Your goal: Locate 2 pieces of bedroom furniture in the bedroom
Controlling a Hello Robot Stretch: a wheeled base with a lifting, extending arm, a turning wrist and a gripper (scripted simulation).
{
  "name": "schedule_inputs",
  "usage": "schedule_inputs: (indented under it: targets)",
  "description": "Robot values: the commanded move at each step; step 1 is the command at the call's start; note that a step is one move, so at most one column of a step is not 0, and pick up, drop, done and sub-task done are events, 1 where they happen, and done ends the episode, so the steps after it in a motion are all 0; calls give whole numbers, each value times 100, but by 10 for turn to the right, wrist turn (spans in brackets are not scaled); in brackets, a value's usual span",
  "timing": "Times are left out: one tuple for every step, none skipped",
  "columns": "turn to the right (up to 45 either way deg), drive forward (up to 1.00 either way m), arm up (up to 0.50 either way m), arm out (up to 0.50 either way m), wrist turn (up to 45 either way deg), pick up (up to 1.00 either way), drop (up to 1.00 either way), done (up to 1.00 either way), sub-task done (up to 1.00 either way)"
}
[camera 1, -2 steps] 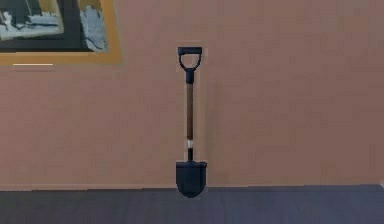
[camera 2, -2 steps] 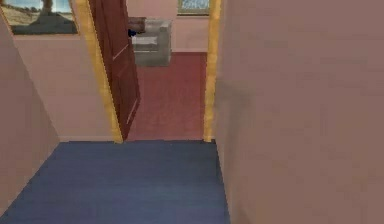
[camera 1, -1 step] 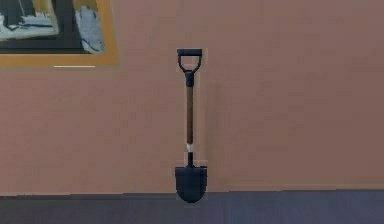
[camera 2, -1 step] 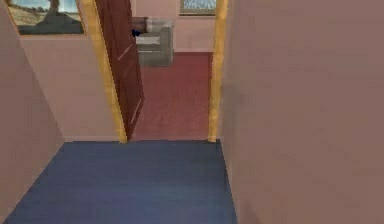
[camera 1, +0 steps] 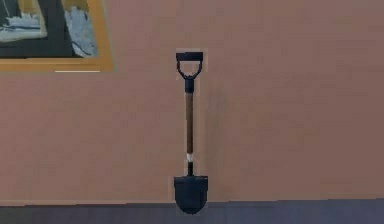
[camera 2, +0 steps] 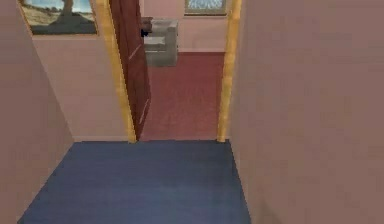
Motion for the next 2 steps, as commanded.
schedule_inputs:
  targets:
    - [-150, 0, 0, 0, 0, 0, 0, 0, 0]
    - [0, 50, 0, 0, 0, 0, 0, 0, 0]
